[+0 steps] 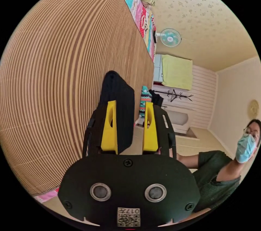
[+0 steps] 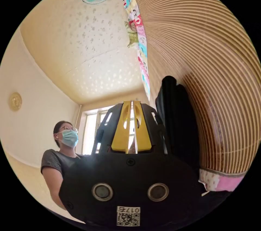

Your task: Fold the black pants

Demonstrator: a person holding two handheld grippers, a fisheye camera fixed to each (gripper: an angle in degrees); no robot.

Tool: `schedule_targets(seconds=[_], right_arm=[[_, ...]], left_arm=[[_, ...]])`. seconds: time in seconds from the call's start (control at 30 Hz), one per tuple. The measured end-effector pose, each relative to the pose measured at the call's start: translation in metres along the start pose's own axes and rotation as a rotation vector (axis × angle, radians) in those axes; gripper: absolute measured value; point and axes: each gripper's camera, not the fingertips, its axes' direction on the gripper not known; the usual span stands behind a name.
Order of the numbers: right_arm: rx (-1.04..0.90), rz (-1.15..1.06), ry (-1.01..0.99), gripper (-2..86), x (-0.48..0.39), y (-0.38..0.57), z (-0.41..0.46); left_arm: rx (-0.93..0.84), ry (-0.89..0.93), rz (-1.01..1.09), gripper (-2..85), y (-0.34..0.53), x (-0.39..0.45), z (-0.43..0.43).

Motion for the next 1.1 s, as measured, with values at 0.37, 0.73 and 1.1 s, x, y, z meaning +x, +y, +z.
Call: schedule_targets(seconds=[0.37,0.73,1.1], right_arm=[[-0.528,-0.083,0.571,23.6,0.049,0.016,0.084],[-0.767,0.106,0.348,13.2,0.111,0.034,0.127],[-1.053,-0.089,0.222,7.7,0.019,0.138,0.31]], left_arm=[[-0.192,-0.159,0.031,14.6,0.11,-0.054,0.16],[-0.587,-0.108,0.025,10.9,0.149,-0.057,0.287],[-0.444,-0.264,0.049,10.3,0.267,-0.004,0.169]])
